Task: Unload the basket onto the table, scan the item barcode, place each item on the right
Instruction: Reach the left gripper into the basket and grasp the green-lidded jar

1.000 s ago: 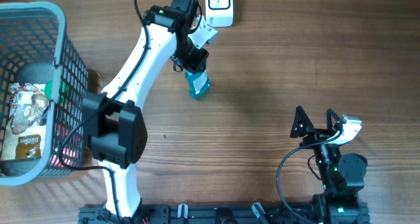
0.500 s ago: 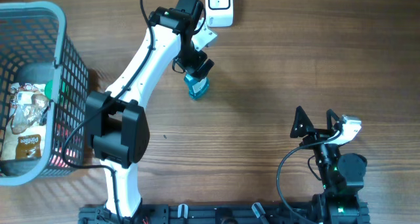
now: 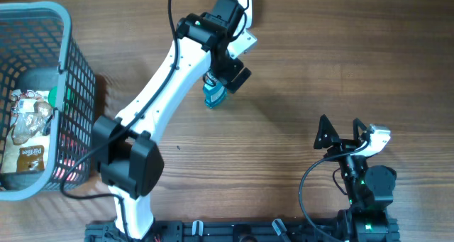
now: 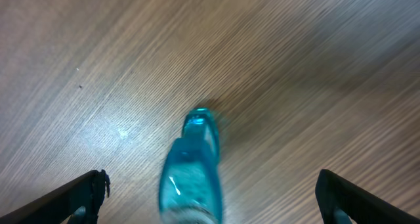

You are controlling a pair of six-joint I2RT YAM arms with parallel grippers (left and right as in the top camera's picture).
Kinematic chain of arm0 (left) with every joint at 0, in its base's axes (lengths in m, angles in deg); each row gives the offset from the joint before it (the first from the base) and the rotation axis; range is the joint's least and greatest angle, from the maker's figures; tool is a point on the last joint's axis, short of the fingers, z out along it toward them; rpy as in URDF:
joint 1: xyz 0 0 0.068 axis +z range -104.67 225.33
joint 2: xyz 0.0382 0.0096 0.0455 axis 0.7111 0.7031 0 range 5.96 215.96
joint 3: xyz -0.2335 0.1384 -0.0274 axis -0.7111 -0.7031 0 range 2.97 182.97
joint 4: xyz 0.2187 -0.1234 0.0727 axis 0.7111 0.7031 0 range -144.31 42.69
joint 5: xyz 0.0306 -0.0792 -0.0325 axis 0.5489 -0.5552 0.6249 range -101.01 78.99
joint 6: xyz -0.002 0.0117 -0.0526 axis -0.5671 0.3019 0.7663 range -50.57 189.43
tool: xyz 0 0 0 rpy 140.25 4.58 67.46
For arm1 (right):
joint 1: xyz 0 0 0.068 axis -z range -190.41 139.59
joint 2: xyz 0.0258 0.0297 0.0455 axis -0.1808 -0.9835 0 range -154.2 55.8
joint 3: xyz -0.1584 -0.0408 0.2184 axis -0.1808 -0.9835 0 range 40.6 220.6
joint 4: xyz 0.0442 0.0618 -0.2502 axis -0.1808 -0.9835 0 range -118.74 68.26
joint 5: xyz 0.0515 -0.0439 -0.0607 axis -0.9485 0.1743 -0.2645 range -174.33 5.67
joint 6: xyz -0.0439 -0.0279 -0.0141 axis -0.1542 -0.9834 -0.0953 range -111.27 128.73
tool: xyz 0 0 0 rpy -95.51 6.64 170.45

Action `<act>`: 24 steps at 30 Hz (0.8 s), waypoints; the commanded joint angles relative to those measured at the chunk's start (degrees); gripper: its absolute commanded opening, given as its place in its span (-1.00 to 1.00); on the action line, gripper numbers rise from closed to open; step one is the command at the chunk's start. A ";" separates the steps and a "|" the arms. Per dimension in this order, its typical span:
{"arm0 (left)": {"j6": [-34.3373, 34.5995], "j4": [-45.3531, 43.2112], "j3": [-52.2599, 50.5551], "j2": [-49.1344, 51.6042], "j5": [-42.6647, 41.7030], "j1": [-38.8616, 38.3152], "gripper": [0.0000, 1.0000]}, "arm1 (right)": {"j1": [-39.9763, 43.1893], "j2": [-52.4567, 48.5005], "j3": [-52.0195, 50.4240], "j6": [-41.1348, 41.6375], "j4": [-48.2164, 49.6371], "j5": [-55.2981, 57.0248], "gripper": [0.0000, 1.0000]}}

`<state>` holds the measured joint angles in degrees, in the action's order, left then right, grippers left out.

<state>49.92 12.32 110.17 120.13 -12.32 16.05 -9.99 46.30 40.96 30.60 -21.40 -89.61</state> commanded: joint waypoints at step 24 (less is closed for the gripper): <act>51.41 0.85 -3.58 -21.46 6.93 64.76 1.00 | -0.26 -0.15 -0.07 5.27 -0.09 -0.13 1.00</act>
<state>95.45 16.34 113.16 98.49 -5.54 80.59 -9.99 46.30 40.96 35.02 -21.75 -89.43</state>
